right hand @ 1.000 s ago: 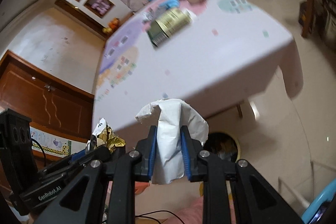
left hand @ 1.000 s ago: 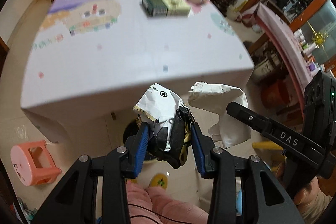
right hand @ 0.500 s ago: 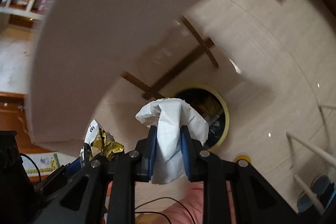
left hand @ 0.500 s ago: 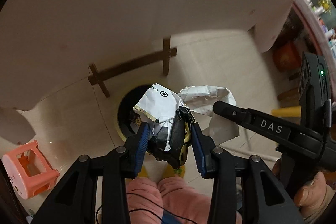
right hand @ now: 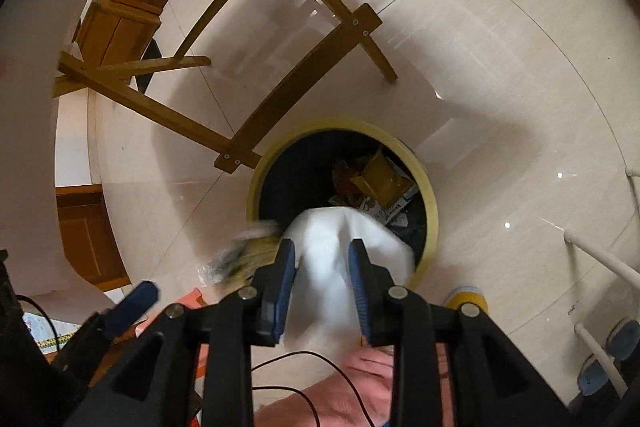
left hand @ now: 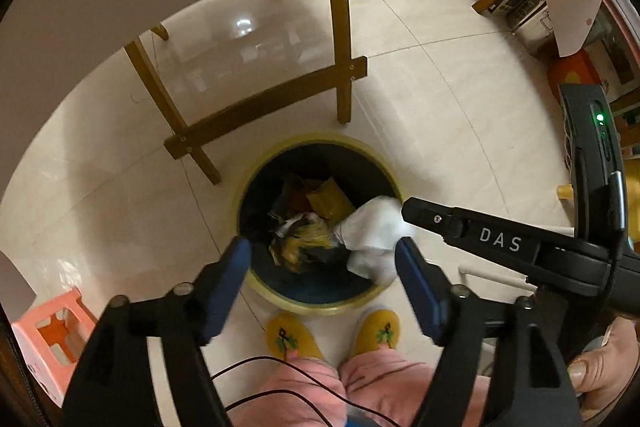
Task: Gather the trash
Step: 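Open both grippers to drop the wrapper and tissue into the bin, then move both tools back over the table toward the remaining trash, then grasp the blue face mask with the right gripper, then grasp the white-silver snack wrapper with the left gripper while the right gripper holds the mask, then carry the wrapper and blue mask with both grippers over the black bin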
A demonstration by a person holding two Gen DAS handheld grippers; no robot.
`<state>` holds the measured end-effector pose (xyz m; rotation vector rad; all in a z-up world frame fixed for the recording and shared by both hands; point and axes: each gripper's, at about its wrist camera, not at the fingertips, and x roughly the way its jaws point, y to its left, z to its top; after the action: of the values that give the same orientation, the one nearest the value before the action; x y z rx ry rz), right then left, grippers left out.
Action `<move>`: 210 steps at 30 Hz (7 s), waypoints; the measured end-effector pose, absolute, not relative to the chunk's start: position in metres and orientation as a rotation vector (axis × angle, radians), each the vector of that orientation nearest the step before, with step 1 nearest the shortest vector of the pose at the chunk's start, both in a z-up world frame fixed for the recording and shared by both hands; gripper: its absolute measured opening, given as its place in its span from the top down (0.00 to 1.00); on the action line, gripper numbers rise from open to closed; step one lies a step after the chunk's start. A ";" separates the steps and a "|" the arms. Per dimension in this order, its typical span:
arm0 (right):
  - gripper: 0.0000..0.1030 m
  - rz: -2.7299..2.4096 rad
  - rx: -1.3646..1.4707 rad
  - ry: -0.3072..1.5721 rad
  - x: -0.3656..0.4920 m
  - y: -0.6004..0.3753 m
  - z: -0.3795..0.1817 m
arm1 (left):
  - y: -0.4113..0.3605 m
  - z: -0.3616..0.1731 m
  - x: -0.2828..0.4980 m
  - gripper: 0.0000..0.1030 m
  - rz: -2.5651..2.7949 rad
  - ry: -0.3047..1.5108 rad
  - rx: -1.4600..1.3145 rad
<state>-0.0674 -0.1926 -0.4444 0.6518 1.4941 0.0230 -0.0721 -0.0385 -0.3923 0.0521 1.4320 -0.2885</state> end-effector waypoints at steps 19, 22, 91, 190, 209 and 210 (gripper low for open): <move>0.55 0.031 0.619 1.423 -0.068 -0.199 -0.350 | -0.020 -0.278 -0.089 0.25 -0.261 1.401 0.045; 0.55 0.047 0.587 1.400 -0.069 -0.196 -0.316 | -0.012 -0.238 -0.091 0.25 -0.259 1.378 0.004; 0.55 0.349 0.084 0.971 0.237 -0.207 0.034 | 0.034 0.078 0.236 0.25 -0.021 1.013 -0.187; 0.96 0.857 -0.162 0.803 0.381 -0.154 -0.054 | 0.043 -0.133 0.452 0.93 0.303 1.167 -0.289; 0.96 0.916 -0.201 0.811 0.266 -0.095 -0.029 | 0.083 -0.051 0.242 0.93 0.284 1.101 -0.357; 0.96 0.905 -0.196 0.812 0.257 -0.094 -0.027 | 0.082 -0.047 0.223 0.93 0.264 1.101 -0.355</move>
<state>0.2574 -0.0939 -0.0273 -0.1962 0.8117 0.9047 0.2233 0.0824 -0.0471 -0.3548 1.1013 0.2639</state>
